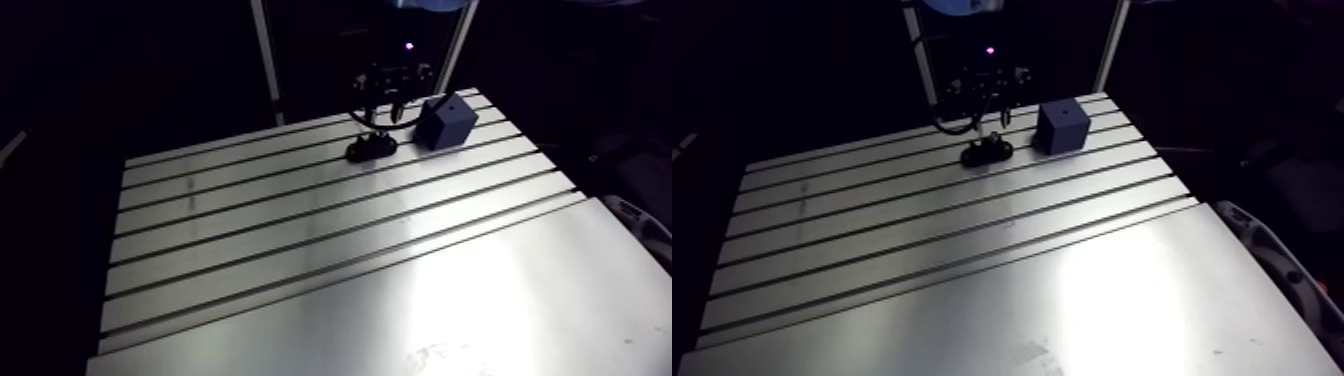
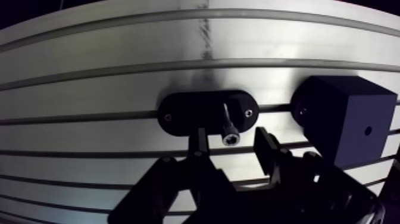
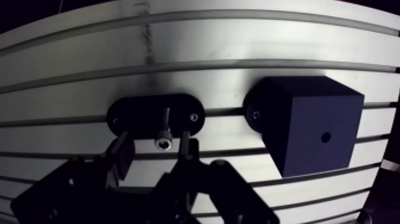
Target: Pick up the M10 bolt and insert it into the hole until fully seated.
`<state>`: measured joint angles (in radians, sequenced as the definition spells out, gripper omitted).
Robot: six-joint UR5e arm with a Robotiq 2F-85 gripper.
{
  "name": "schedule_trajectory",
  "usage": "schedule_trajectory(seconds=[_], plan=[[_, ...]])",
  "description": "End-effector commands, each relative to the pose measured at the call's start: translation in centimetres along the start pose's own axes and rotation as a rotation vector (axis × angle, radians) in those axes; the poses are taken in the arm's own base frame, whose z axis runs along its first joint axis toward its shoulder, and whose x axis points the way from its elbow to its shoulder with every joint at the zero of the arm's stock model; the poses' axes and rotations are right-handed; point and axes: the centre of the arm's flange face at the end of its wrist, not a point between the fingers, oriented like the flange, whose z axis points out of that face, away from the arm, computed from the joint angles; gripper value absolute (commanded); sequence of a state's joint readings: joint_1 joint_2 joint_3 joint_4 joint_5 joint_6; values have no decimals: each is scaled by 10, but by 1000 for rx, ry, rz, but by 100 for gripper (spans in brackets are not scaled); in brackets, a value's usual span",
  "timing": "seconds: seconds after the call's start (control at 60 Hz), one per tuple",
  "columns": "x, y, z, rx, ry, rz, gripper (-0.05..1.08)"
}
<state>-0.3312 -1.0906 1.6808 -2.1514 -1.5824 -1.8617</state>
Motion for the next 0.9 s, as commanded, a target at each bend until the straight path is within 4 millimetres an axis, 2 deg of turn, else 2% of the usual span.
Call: schedule_trajectory(seconds=[0.017, 0.9], plan=[[0, 0, 1, 1, -2, -1, 49], [-2, 3, 11, 7, -21, 2, 49]])
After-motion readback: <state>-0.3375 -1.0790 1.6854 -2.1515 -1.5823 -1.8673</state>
